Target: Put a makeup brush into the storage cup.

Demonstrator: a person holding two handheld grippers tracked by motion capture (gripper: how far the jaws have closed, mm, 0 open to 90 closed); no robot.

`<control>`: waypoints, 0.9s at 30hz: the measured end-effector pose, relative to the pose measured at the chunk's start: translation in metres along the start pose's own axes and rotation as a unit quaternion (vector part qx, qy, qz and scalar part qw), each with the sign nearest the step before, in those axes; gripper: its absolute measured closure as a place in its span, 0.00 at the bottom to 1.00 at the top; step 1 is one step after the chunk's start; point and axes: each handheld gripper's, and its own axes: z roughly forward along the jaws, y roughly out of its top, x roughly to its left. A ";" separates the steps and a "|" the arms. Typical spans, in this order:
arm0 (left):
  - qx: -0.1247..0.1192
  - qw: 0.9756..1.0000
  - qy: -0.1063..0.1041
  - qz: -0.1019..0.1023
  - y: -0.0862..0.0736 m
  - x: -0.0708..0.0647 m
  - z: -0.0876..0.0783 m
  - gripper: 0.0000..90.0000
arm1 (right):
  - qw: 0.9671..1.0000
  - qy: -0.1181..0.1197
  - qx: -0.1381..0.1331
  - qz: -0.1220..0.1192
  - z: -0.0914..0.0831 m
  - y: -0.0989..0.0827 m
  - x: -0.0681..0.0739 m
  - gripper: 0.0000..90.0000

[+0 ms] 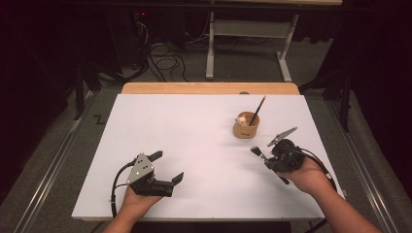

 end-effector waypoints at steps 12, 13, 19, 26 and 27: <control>0.001 1.000 0.000 -0.001 0.000 0.000 0.000 0.01 | 0.999 0.008 -0.053 0.008 -0.004 -0.007 0.000 0.89; 0.001 1.000 0.000 -0.001 0.000 0.001 0.000 0.01 | 0.998 0.010 -0.059 0.010 -0.005 -0.008 0.000 0.89; 0.001 1.000 0.000 -0.002 -0.001 0.001 0.000 0.01 | 0.996 0.013 -0.087 0.017 -0.010 -0.009 0.000 0.89; 0.001 1.000 0.000 -0.003 -0.001 0.001 0.000 0.01 | 0.992 0.010 -0.125 0.022 -0.014 -0.011 0.000 0.89; 0.001 1.000 0.000 -0.002 -0.001 0.001 0.000 0.01 | 0.991 0.010 -0.131 0.025 -0.015 -0.012 0.001 0.89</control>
